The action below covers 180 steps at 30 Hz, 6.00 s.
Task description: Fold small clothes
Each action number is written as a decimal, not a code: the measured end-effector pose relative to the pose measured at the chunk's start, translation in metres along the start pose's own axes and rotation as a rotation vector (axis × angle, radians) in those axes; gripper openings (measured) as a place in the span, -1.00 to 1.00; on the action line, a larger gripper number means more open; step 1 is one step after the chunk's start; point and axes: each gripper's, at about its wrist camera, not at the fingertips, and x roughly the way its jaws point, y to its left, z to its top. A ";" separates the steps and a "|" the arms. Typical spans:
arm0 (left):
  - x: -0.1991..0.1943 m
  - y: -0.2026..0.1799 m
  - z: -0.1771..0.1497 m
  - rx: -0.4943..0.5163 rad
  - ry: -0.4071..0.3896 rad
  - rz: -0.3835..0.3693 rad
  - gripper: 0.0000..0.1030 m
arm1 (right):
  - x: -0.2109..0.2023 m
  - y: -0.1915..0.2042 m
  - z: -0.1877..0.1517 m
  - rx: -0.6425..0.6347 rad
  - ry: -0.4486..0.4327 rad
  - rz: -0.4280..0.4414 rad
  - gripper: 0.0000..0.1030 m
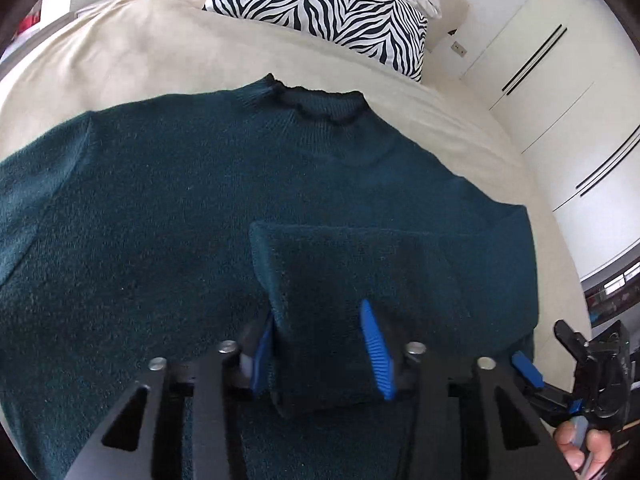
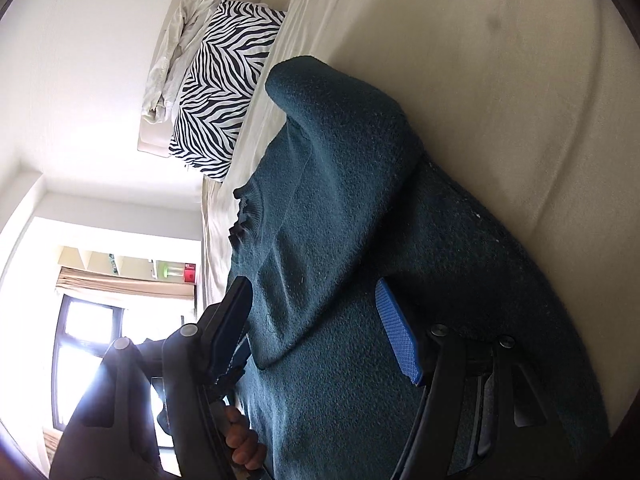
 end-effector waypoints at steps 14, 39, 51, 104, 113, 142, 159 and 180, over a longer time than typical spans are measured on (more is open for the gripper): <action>-0.061 0.056 0.025 -0.144 -0.249 -0.020 -0.78 | -0.005 -0.014 0.010 0.103 -0.034 0.094 0.23; -0.029 0.103 0.015 -0.200 -0.234 0.061 -0.79 | 0.007 -0.011 0.048 0.127 -0.105 0.118 0.22; -0.011 0.076 0.018 -0.086 -0.198 0.128 -0.66 | 0.028 0.070 0.064 -0.178 -0.040 0.038 0.26; -0.037 -0.045 -0.079 0.458 -0.250 0.387 -0.59 | -0.008 0.050 -0.086 -0.202 0.094 -0.028 0.19; -0.083 -0.004 -0.112 0.307 -0.307 0.278 0.56 | 0.055 0.082 -0.083 -0.307 0.261 -0.047 0.20; -0.117 0.099 -0.139 -0.101 -0.326 0.148 0.33 | 0.127 0.150 -0.011 -0.725 0.198 -0.395 -0.87; -0.142 0.098 -0.072 -0.103 -0.425 0.158 0.07 | 0.131 0.126 0.011 -0.760 0.167 -0.453 -0.86; -0.050 0.129 -0.019 -0.002 -0.257 0.297 -0.28 | 0.116 0.143 0.010 -0.754 0.048 -0.378 -0.48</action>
